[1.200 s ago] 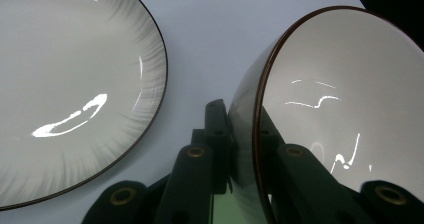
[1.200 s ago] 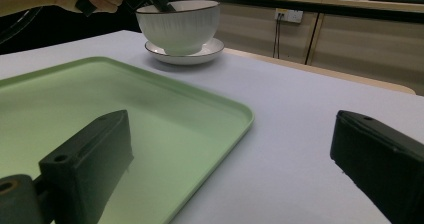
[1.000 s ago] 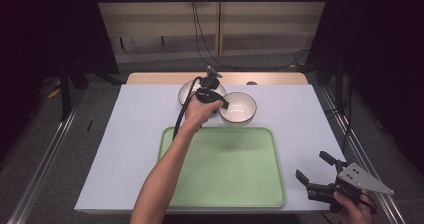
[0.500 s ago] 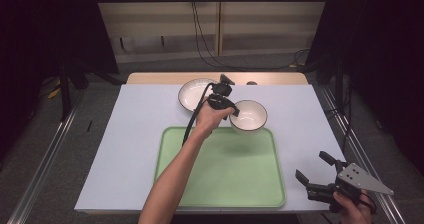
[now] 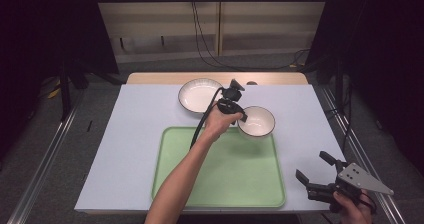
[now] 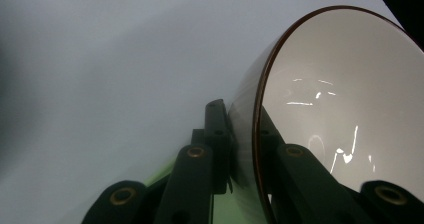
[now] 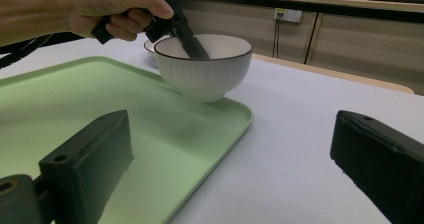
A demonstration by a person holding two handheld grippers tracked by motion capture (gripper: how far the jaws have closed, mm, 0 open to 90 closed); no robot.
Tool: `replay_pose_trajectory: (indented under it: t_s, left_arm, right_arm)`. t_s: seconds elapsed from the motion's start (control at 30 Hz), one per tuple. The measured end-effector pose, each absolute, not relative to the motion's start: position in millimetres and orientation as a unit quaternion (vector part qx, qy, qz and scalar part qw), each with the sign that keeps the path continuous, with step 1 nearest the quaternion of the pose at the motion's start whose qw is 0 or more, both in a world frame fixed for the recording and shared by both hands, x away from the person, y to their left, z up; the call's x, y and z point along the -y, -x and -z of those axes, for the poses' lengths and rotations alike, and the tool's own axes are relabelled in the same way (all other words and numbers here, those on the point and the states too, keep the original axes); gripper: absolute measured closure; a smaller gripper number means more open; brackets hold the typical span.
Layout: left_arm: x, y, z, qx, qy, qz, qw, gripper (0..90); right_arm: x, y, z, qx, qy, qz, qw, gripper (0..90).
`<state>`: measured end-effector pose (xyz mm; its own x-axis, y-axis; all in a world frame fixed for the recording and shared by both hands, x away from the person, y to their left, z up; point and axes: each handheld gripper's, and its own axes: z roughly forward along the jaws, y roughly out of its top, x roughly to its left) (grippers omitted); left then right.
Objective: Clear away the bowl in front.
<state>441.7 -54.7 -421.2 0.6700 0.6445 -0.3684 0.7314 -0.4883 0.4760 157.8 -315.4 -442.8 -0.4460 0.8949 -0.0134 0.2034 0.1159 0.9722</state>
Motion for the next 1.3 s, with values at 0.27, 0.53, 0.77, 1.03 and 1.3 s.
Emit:
replay_pose_trajectory:
  t_s: [0.27,0.53,0.77,1.03,1.3]
  left_arm:
    - [70.7,-440.1,425.5,-0.393,-0.867,0.072,0.299,82.8]
    - [75.2,-438.3,436.1,-0.390,-0.870,0.081,0.289,82.8]
    - [83.1,-435.8,441.2,-0.389,-0.873,0.079,0.285,82.8]
    - [86.3,-436.3,446.8,-0.390,-0.873,0.076,0.284,82.7]
    - [84.5,-436.2,448.5,-0.380,-0.876,0.072,0.288,82.6]
  right_arm:
    - [315.0,-157.1,442.4,-0.668,-0.413,-0.524,0.331,3.0]
    - [316.0,-156.3,442.6,-0.665,-0.412,-0.526,0.333,3.0]
    - [315.0,-156.7,442.5,-0.665,-0.411,-0.526,0.336,2.9]
    - [316.0,-156.5,442.6,-0.664,-0.409,-0.527,0.337,2.9]
    - [315.0,-156.5,442.7,-0.666,-0.408,-0.528,0.334,2.9]
